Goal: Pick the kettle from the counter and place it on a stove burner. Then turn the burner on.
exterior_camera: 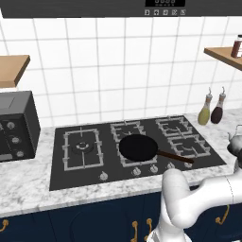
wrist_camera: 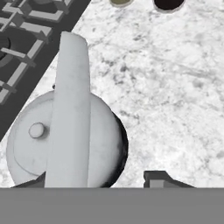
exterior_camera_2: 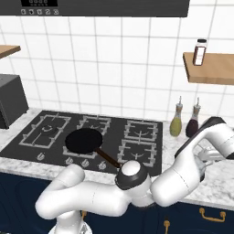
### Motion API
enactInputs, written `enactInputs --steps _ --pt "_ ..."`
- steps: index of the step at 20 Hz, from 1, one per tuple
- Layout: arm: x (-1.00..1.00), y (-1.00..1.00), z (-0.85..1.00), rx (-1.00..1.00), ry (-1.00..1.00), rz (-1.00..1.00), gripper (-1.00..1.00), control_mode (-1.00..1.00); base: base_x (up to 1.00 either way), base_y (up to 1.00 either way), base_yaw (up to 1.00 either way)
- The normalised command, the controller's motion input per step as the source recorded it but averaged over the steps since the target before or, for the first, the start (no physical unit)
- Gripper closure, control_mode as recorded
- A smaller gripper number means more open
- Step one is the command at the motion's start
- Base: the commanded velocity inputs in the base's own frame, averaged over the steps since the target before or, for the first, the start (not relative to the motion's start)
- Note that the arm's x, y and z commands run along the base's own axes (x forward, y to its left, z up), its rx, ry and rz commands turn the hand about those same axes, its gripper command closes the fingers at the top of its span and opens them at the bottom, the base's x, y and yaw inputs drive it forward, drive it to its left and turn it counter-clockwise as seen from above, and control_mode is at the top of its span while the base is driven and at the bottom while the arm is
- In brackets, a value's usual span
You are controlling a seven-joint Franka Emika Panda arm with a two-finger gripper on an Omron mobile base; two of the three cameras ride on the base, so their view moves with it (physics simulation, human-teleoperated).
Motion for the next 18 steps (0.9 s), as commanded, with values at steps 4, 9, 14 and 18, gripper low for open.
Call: enactInputs --steps 4,9,14,18 --pt "-0.13 0.54 0.00 -0.06 -0.06 0.04 1.00 -1.00 0.00 0.00 0.00" --pt "-0.29 0.66 0.00 -0.06 -0.26 0.09 1.00 -1.00 0.00 0.00 0.00" --pt "-0.28 0.77 0.00 -0.04 -0.23 0.13 1.00 -1.00 0.00 0.00 0.00" --pt "-0.23 0.60 0.42 -0.04 -0.15 0.04 1.00 -1.00 0.00 0.00 0.00"
